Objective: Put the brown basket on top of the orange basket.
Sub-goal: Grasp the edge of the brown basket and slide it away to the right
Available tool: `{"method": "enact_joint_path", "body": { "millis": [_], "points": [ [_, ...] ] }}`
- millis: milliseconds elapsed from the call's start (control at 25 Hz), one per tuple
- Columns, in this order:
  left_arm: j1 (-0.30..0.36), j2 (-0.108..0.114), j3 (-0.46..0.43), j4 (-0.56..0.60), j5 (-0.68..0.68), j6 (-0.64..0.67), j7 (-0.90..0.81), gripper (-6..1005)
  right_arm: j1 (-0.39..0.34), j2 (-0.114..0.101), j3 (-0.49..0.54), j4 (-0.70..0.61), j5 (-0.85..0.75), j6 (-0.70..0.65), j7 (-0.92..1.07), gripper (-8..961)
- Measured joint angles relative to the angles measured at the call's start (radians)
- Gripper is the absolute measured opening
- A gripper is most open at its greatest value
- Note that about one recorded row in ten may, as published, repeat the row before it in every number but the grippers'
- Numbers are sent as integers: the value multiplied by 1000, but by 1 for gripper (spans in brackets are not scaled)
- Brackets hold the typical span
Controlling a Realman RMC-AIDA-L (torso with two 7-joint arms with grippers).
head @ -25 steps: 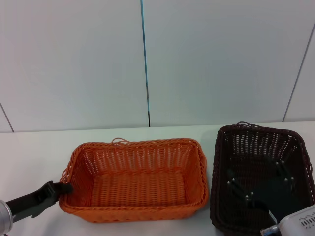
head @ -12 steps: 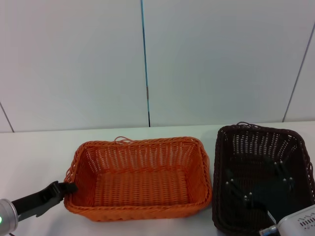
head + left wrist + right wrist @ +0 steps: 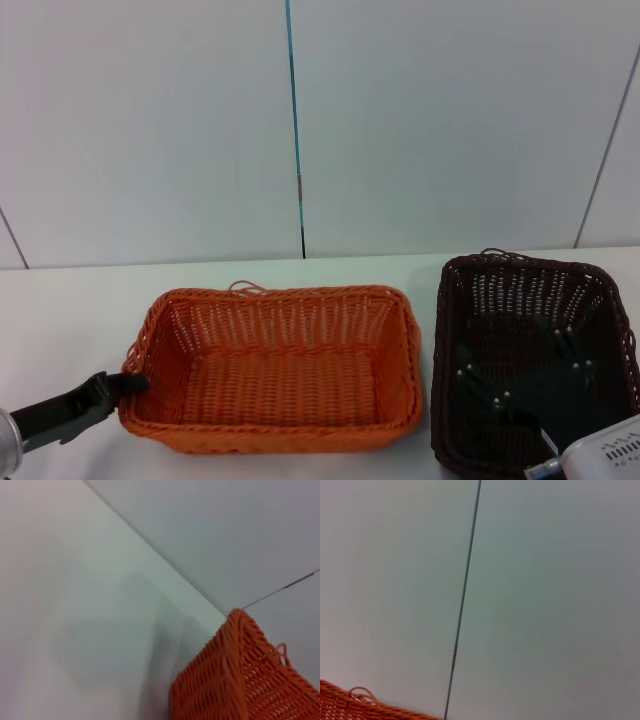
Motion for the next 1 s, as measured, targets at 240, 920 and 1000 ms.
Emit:
{"method": "enact_joint_path", "body": {
  "millis": [240, 920, 1000],
  "points": [
    [0, 10, 17, 0, 1, -6, 7, 405, 1, 0, 0, -4, 0, 0, 0, 923],
    [43, -56, 18, -275, -108, -18, 169, 897, -14, -5, 3, 24, 0, 0, -8, 922],
    [43, -66, 45, -313, -102, 36, 236, 945, -16, -5, 3, 28, 0, 1, -13, 922]
  ]
}}
